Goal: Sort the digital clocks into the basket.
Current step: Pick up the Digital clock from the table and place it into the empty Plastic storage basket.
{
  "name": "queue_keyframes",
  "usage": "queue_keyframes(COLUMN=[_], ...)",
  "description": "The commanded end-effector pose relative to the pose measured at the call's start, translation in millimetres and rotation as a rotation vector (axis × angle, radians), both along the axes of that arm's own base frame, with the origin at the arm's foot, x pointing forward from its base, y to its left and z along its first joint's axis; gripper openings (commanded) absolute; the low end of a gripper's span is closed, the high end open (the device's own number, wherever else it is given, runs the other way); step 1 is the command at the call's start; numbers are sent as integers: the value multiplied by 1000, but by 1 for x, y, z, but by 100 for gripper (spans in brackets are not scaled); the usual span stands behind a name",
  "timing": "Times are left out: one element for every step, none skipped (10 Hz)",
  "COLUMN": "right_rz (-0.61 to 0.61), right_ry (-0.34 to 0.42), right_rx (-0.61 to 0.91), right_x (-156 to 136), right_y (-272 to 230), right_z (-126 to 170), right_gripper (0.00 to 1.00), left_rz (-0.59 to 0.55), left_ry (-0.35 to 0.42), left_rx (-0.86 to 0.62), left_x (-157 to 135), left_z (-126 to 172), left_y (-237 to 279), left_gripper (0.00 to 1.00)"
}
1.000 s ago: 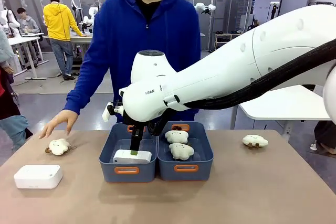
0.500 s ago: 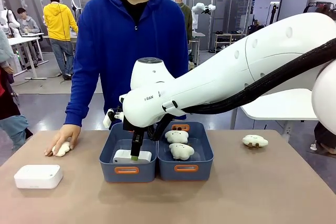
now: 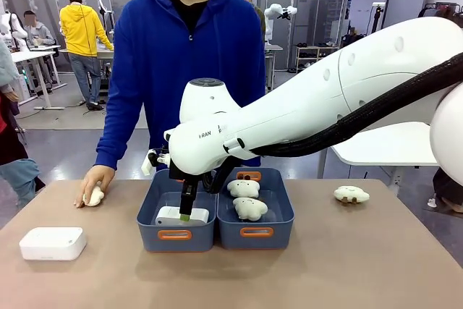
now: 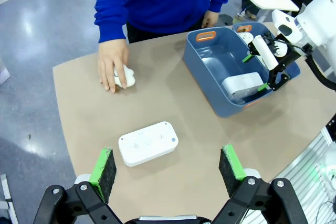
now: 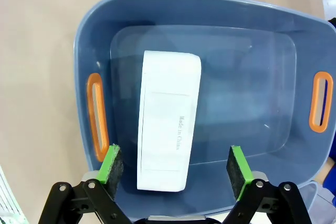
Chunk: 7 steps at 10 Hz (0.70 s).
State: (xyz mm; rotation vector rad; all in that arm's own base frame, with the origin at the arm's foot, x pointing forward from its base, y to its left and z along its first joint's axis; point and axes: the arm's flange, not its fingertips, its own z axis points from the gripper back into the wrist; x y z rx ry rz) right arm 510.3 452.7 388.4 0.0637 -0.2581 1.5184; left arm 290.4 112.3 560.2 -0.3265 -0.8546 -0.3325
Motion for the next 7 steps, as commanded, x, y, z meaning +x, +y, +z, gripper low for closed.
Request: queue_keyframes(right_rz=[-1, -1, -1, 0, -23, -53, -92], right_ry=[-10, -10, -10, 0, 73, 138, 159], right_rx=[-3, -3, -3, 0, 68, 117, 169], right_x=[0, 0, 0, 0, -11, -22, -35], right_y=[0, 0, 0, 0, -23, -56, -91], right_z=[2, 2, 2, 0, 28, 51, 70], right_gripper=[100, 100, 100, 100, 100, 100, 100], left_rz=[-3, -3, -3, -3, -3, -3, -3], left_ry=[1, 1, 1, 1, 1, 1, 1], left_rx=[-1, -1, -1, -1, -1, -1, -1], left_x=[1, 1, 1, 1, 1, 1, 1], left_z=[0, 0, 0, 0, 0, 0, 0], left_y=[0, 0, 0, 0, 0, 0, 0], left_gripper=[100, 100, 100, 100, 100, 100, 100])
